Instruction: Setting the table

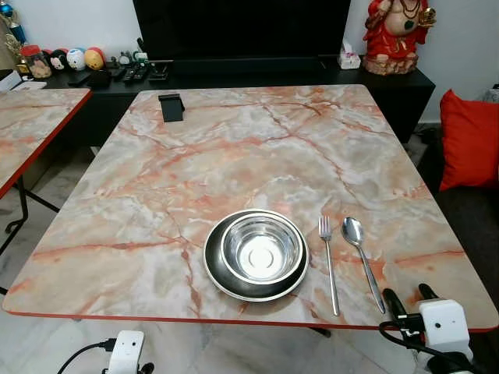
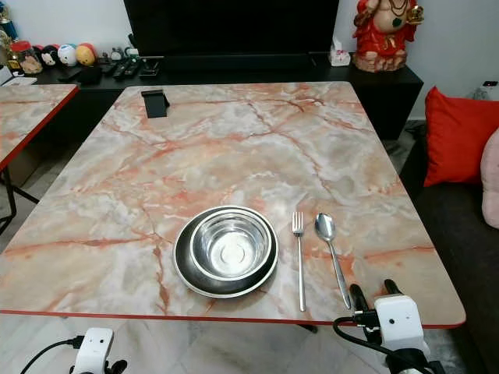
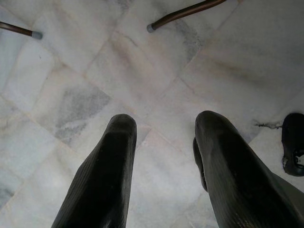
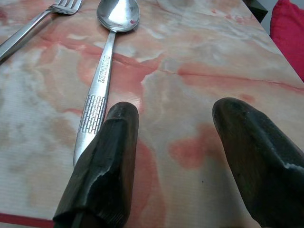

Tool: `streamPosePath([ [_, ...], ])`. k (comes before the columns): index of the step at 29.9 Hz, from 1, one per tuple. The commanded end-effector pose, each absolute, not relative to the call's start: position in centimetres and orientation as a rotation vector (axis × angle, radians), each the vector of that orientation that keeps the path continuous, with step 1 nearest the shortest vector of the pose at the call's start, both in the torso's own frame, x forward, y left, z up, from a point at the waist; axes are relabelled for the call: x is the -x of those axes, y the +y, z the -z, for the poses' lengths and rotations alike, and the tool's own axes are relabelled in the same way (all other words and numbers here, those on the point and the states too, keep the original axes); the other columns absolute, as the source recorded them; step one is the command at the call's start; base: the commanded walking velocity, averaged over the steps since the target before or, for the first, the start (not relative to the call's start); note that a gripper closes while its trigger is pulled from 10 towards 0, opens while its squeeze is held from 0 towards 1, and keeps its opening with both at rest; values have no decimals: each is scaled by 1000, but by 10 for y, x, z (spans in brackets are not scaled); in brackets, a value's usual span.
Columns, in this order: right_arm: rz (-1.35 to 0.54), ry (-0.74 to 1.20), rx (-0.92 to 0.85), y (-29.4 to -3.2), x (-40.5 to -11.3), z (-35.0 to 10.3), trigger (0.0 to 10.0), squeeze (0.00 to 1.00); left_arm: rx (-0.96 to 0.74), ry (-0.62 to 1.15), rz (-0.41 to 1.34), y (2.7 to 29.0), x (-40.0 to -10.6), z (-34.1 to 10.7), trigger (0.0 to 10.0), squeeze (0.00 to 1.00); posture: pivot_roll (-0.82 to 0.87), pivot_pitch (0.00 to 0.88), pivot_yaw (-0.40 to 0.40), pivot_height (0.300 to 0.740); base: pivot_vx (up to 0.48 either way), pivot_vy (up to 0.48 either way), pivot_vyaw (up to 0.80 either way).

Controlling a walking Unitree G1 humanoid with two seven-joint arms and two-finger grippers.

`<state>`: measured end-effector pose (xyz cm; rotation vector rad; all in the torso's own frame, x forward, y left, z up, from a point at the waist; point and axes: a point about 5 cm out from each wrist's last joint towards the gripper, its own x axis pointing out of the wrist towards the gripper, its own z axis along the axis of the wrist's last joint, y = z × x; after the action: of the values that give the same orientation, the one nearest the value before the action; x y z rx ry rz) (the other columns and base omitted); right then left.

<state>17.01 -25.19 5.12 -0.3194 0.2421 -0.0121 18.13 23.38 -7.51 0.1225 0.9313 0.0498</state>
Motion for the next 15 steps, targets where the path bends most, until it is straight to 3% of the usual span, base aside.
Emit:
streamPosePath([
  [1, 7, 264, 321, -251, -170, -48, 10000, 0, -125, 929, -61, 238, -182, 74, 10000, 0, -127, 0, 43, 740, 0, 0, 0],
  [15, -11, 258, 316, -250, -172, -50, 10000, 0, -121, 928, -60, 237, -182, 74, 10000, 0, -132, 0, 41, 740, 0, 0, 0],
])
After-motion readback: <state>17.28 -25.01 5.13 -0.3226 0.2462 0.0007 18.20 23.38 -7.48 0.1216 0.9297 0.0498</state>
